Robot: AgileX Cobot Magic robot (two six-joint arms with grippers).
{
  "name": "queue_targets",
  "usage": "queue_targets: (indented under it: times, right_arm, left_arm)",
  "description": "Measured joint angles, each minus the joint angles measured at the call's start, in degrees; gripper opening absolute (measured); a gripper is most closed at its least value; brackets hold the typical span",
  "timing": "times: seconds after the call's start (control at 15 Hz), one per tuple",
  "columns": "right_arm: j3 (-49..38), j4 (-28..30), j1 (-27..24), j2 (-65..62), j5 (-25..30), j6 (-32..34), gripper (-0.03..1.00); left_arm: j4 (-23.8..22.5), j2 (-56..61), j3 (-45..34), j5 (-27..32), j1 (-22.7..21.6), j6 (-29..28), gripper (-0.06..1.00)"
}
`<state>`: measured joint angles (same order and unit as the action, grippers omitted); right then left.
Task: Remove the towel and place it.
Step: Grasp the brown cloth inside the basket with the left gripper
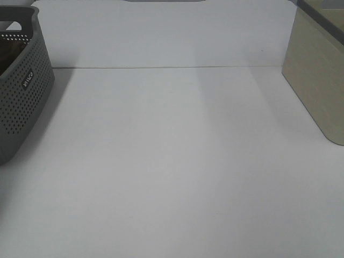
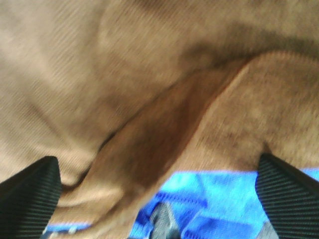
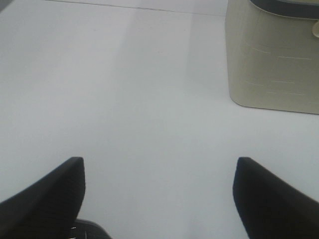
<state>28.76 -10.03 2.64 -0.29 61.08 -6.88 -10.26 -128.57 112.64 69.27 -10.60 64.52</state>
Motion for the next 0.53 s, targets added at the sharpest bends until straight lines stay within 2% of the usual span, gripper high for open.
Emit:
queue_targets:
  times: [0.13,0.27,0.33,0.4,0.53]
  right_arm:
    - [0.00,0.00,0.00,0.00,0.00,0.00,0.79]
    - [0.00,0.00,0.00,0.00,0.00,0.00,0.79]
    - [0.00,0.00,0.00,0.00,0.00,0.00,0.79]
    - [0.00,0.00,0.00,0.00,0.00,0.00,0.79]
    - [0.00,0.00,0.00,0.00,0.00,0.00,0.79]
  left_arm:
    - [0.17,-0.06,0.00,0.00,0.00,0.00,0.97]
    - [0.17,-0.06,0.00,0.00,0.00,0.00,0.83]
    - [-0.06,-0.06,0.00,0.00,0.00,0.00,0.57]
    - [-0.57,-0.06,0.00,0.00,0.00,0.00,0.49]
    - [-1.32,-0.06,0.00,0.00,0.00,0.00,0.22]
